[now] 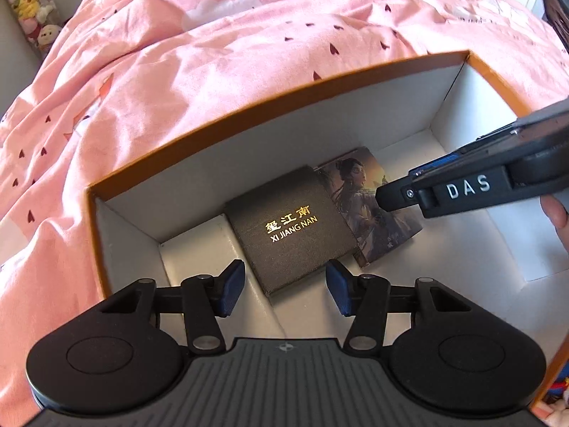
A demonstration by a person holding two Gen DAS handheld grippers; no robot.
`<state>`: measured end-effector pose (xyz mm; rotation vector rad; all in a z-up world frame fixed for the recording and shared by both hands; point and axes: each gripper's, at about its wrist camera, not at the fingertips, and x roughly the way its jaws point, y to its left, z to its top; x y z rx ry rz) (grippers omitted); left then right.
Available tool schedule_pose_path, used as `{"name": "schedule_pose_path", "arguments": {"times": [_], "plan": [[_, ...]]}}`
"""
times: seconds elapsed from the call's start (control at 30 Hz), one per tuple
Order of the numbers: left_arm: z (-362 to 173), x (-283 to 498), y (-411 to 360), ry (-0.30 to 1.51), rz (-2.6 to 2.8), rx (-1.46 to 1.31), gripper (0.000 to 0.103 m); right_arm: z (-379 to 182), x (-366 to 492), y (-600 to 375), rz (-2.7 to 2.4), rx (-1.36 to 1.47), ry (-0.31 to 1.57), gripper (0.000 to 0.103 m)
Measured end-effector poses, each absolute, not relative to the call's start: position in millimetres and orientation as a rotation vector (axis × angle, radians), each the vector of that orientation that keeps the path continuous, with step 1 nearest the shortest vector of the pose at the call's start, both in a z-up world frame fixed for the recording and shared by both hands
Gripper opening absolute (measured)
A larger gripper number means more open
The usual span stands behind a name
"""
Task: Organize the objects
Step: 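Lower the gray box and picture box into the orange box and open both grippers, then grasp the pink backpack strap with the left gripper while the right gripper approaches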
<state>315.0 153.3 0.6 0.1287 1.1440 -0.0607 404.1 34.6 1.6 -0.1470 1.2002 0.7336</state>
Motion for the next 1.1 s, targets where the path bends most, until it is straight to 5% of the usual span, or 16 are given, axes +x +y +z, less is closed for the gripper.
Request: {"name": "schedule_pose_path", "arguments": {"times": [0.23,0.43,0.7,0.87,1.1], "plan": [[55.3,253.9,141.3,0.994,-0.117,0.060,0.062,48.6,356.8,11.3,0.784,-0.167,1.043,0.047],[75.4,187.8,126.0,0.953,-0.184,-0.039,0.062,71.9,296.3,-32.4,0.808,-0.155,0.933,0.072],[64.2,119.7,113.6,0.999,-0.166,-0.089,0.062,69.0,223.0,-93.4,0.765,-0.167,0.911,0.071],[38.3,96.7,121.1,1.101,-0.195,-0.236,0.061,60.3,178.6,-116.8,0.790,-0.217,0.952,0.048],[8.2,84.0,116.0,1.238,-0.188,-0.313,0.062,49.4,138.1,-137.1,0.789,-0.247,1.016,0.040]]}}
